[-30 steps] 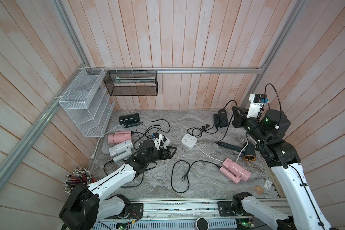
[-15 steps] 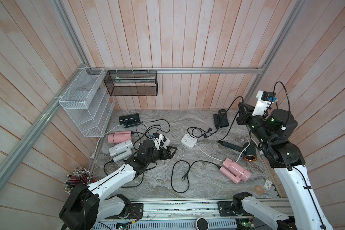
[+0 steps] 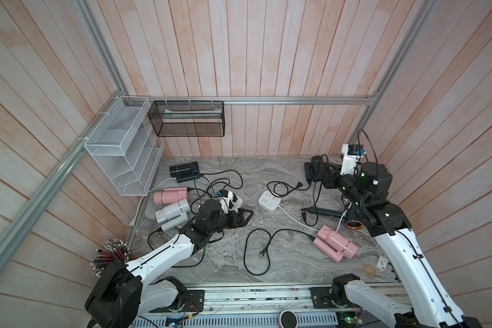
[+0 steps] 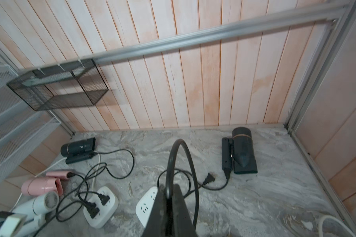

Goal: Charge the blow dryers
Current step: Place the charging cable at the center of the board.

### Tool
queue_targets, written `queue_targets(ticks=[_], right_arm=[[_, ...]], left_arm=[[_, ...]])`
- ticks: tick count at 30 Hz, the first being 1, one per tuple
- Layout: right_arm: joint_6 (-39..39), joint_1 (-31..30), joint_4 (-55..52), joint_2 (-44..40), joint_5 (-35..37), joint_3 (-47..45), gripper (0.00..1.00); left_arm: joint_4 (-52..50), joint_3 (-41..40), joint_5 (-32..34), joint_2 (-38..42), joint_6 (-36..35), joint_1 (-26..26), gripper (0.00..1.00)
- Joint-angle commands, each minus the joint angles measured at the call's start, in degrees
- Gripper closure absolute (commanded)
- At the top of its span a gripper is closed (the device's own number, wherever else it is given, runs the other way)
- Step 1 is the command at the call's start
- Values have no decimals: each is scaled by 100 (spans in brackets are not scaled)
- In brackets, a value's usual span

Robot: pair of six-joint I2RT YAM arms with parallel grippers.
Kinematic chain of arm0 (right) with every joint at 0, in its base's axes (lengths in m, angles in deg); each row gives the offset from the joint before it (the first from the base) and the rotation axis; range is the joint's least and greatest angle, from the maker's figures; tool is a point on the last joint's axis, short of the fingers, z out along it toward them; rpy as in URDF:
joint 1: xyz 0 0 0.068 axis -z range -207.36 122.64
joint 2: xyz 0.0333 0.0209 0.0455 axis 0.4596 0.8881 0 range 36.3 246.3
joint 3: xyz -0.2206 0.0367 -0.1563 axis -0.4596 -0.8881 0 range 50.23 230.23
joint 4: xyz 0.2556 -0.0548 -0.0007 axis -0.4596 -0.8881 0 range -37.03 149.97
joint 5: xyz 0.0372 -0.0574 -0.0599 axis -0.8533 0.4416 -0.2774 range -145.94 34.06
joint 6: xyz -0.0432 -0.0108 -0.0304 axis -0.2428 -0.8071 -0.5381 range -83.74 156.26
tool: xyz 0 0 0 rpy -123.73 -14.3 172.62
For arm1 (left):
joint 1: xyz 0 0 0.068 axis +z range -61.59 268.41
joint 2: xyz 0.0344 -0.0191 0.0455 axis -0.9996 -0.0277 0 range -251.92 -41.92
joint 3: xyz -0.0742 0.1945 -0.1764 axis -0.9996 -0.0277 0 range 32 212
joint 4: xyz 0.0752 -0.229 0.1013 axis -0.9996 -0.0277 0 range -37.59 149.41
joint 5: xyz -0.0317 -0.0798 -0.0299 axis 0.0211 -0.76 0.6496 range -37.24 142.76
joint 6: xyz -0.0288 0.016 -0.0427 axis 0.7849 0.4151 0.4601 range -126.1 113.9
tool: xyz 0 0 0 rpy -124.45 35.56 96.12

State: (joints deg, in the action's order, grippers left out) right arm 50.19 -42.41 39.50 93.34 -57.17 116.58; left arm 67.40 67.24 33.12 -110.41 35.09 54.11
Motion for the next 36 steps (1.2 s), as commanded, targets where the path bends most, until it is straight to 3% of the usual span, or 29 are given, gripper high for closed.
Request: queue_targets(ticks=[1,6,15,27,36], right_arm=[[192,28,295,-173,-118,-542,95],[311,28,352,35,634,-1077,97],[318,151,243,1243,2171,-901,97],[748,1481,662,2544,1738,-654,97],[532,1860,904,3632,1635,455,97]], left_arm=[[102,-65,-80,-37,-103,-32,3],[131,-10,-141,-150,-92,-42,3],[132,-9,-119,-161,-76,-83,3],[118,-87,-76,-112,-94,-85,3],[177,-166,-40,-126,-93,-85,3]])
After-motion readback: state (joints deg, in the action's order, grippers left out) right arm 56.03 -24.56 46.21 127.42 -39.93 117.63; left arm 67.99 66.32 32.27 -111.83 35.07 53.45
